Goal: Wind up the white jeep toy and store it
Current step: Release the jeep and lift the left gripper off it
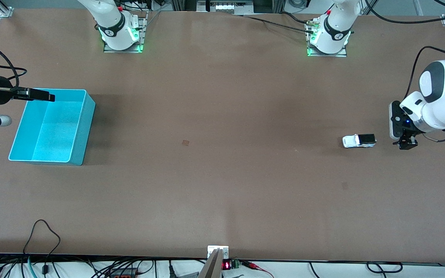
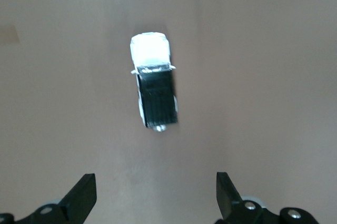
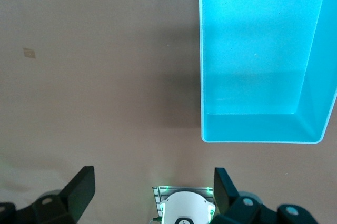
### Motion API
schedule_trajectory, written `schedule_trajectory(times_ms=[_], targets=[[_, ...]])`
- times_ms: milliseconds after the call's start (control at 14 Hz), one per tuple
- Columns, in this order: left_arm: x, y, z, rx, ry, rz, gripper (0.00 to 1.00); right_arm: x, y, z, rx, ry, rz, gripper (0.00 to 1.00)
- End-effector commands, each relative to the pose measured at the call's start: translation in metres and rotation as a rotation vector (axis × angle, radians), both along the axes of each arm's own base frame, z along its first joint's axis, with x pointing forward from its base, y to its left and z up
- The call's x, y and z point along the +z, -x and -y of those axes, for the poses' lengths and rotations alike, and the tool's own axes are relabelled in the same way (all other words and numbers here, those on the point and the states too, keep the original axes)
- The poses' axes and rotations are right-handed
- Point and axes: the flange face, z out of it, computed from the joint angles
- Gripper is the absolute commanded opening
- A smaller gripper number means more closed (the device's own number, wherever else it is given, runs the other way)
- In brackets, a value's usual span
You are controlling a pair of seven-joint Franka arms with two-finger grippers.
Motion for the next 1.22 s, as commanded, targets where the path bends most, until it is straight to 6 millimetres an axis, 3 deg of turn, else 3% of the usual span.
schedule_trajectory(times_ms=[0,215,573,716,931,1146], targets=[[0.041,-0.014,0.029,-0.023,0.038,0.007,1.0,0.004,0.0,0.002,0.012,-0.014,0.001,1.0],[0.067,-0.032,0.062,-0.019,0.092,0.069,1.0,0.004,0.0,0.003,0.01,-0.013,0.001,1.0],[0.071,-0.036,0.125,0.14,0.08,0.081,1.0,0.004,0.0,0.003,0.009,-0.014,-0.001,1.0],[0.082,-0.04,0.149,0.25,0.071,0.107,1.0,0.004,0.0,0.003,0.01,-0.014,0.0,1.0],[0.093,-0.049,0.156,0.427,0.069,0.131,1.0,0.004,0.0,0.003,0.009,-0.014,-0.001,1.0],[0.106,-0.05,0.177,0.59,0.067,0.155,1.0,0.003,0.001,0.004,0.009,-0.014,-0.002,1.0]])
